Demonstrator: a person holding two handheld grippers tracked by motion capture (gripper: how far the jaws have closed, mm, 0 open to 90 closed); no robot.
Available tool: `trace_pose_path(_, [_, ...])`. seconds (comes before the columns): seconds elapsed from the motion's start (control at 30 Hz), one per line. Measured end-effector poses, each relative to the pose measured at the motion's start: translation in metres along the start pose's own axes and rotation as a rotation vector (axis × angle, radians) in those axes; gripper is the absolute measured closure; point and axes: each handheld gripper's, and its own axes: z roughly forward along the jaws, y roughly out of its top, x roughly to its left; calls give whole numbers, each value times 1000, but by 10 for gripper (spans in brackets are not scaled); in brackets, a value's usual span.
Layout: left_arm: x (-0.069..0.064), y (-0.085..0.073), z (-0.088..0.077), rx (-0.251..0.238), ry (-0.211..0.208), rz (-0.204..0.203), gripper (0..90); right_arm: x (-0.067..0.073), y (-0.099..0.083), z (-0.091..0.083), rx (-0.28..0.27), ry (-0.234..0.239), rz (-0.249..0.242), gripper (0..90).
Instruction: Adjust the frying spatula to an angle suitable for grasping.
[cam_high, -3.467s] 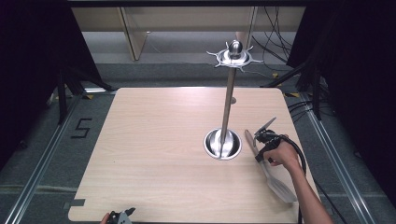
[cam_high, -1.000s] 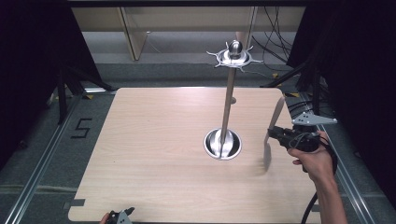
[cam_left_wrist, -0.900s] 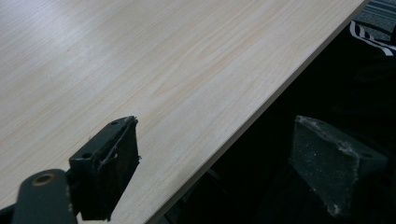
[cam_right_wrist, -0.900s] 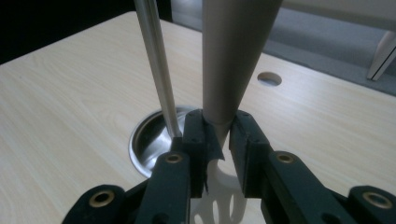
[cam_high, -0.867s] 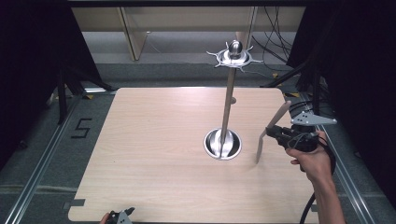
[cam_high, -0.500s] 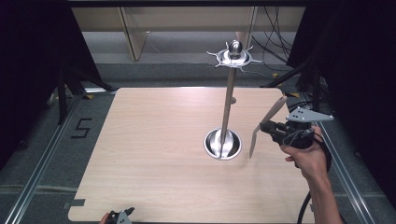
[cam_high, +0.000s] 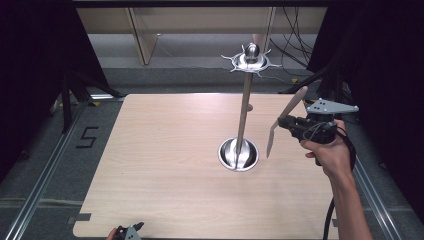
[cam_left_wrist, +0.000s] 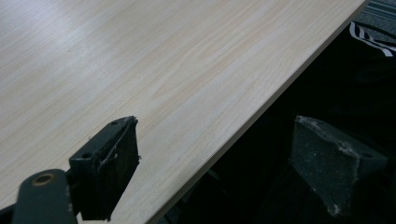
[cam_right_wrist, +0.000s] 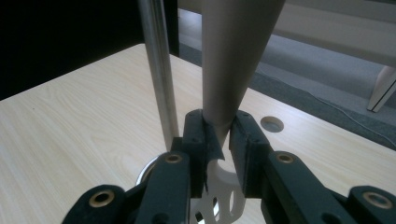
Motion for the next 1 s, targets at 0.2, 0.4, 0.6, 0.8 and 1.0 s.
trace_pose_path(0.2, [-1, 0, 0, -1, 0, -4, 148, -3, 15, -2, 11, -10, -24, 774])
trace_pose_path(0.4, [-1, 0, 0, -1, -1, 0, 148, -3, 29, -1, 28, -22, -34, 774])
trace_pose_path(0.6, [-4, -1, 2, -26, 22, -57, 148, -3, 37, 7, 39, -39, -43, 774])
trace_pose_path(0.8, [-4, -1, 2, -17, 20, -44, 148, -3, 41, 14, 36, -45, -42, 774])
trace_pose_path(1.0, [-2, 0, 2, -15, 12, -24, 148, -3, 48, 17, 67, -33, -47, 774])
